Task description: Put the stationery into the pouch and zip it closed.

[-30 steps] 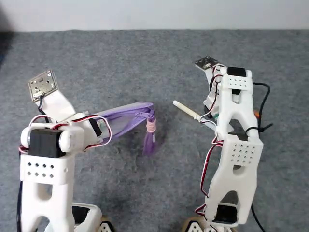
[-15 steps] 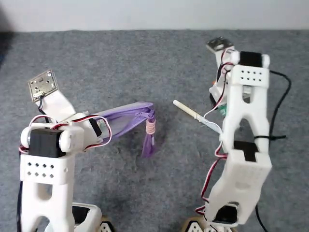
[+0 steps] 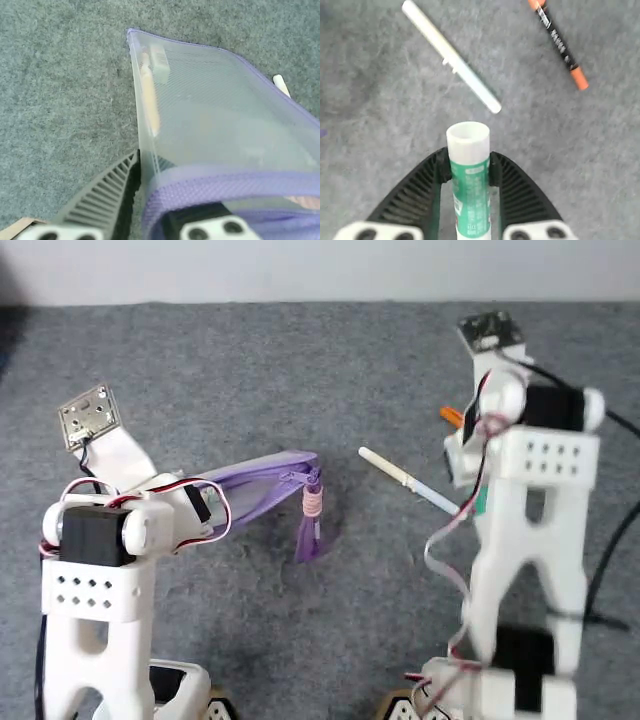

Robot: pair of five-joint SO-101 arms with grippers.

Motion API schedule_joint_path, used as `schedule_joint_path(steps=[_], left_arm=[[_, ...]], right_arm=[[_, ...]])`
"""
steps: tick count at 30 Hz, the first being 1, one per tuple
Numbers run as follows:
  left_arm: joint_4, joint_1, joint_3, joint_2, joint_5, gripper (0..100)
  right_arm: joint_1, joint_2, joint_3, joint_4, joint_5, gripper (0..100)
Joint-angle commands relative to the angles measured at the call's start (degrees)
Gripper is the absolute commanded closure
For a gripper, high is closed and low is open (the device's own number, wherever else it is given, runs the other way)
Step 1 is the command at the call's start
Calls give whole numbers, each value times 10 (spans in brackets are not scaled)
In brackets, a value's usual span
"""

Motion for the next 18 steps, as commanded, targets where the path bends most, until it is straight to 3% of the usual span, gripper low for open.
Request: schedule_joint_path(steps=[1, 6, 11, 18], left_arm=[[-9, -2, -13, 0, 6, 987], [-9, -2, -16, 0, 6, 987], [-22, 2, -17, 0, 7, 987], [-42, 4, -15, 1, 18, 987]], right_arm=[[-43, -140, 69, 22, -48, 991], [-161, -284, 143, -33, -144, 991], [-298, -392, 198, -166, -260, 991], [-403, -436, 257, -435, -288, 991]])
